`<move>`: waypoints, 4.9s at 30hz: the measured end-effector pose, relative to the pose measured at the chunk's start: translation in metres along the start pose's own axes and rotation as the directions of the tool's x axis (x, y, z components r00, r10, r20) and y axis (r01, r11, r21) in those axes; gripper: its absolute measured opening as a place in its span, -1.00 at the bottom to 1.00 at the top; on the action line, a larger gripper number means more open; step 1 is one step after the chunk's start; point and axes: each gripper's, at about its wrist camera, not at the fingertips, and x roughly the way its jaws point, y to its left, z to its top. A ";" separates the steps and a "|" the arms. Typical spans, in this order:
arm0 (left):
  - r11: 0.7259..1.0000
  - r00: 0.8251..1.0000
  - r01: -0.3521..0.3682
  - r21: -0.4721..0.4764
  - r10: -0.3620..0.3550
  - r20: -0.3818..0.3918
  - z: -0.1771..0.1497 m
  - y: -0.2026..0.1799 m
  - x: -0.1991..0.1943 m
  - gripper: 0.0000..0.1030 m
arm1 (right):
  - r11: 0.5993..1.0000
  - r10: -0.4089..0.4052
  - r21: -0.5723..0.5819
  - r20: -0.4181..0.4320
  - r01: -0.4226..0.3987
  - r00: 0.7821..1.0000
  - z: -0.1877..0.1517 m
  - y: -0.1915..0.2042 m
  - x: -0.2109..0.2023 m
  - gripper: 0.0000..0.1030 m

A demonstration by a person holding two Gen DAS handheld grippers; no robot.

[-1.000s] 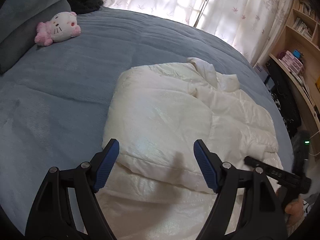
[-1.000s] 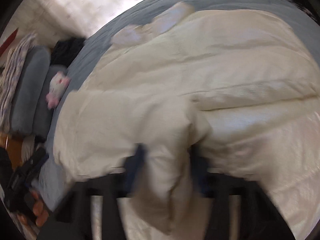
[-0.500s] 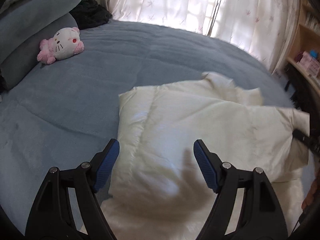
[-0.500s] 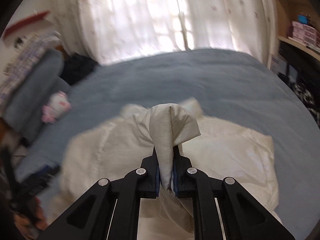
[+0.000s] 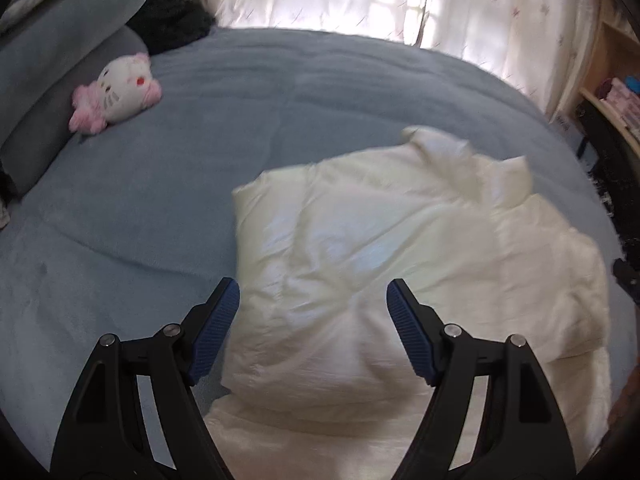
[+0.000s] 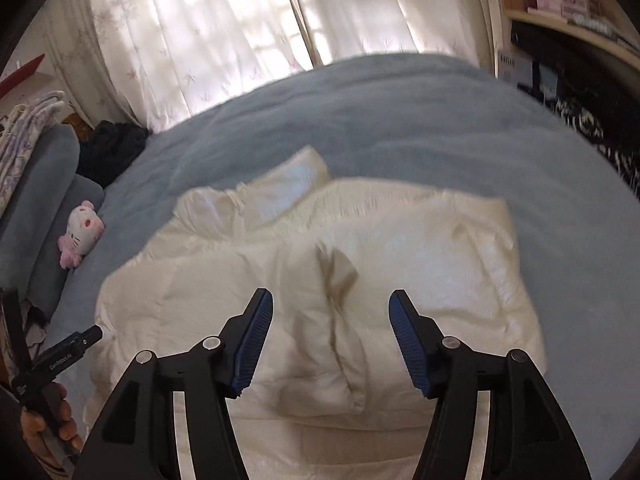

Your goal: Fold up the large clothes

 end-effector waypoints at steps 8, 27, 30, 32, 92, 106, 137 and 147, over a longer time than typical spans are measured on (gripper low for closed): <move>0.997 1.000 0.001 0.079 -0.002 0.014 0.013 -0.071 0.031 0.05 | 0.992 0.118 -0.047 -0.046 -0.120 0.992 0.009 0.089 0.049 0.12; 0.996 0.994 -0.085 0.008 0.084 0.072 -0.002 -0.023 0.107 0.11 | 0.994 0.092 0.058 -0.088 -0.088 0.992 0.006 -0.013 0.143 -1.00; 0.996 0.996 -0.079 0.039 0.078 0.047 -0.002 -0.023 0.096 0.13 | 0.996 0.077 0.054 -0.118 -0.071 0.990 0.006 -0.017 0.132 -0.94; 0.997 0.998 -0.067 0.040 0.066 0.024 -0.002 -0.019 0.085 0.13 | 0.997 0.068 0.054 -0.130 -0.061 0.989 0.007 -0.012 0.123 -0.83; 0.986 0.992 0.123 0.115 -0.119 -0.043 -0.171 0.151 -0.222 0.37 | 0.997 -0.005 -0.074 0.074 0.011 0.997 -0.141 -0.086 -0.316 0.73; 0.925 0.902 0.381 0.001 -0.371 -0.223 -0.275 0.170 -0.176 0.36 | 0.992 -0.093 0.075 -0.108 0.101 0.990 -0.263 -0.198 -0.314 0.81; 0.913 0.928 0.372 -0.169 -0.371 0.040 -0.280 0.122 -0.226 -0.70 | 0.993 0.060 0.106 -0.034 -0.056 0.998 -0.272 -0.145 -0.303 -0.56; 0.901 0.915 0.402 -0.164 -0.400 0.042 -0.286 0.144 -0.334 -0.70 | 0.996 0.088 0.027 -0.048 -0.087 0.995 -0.249 -0.115 -0.385 -0.56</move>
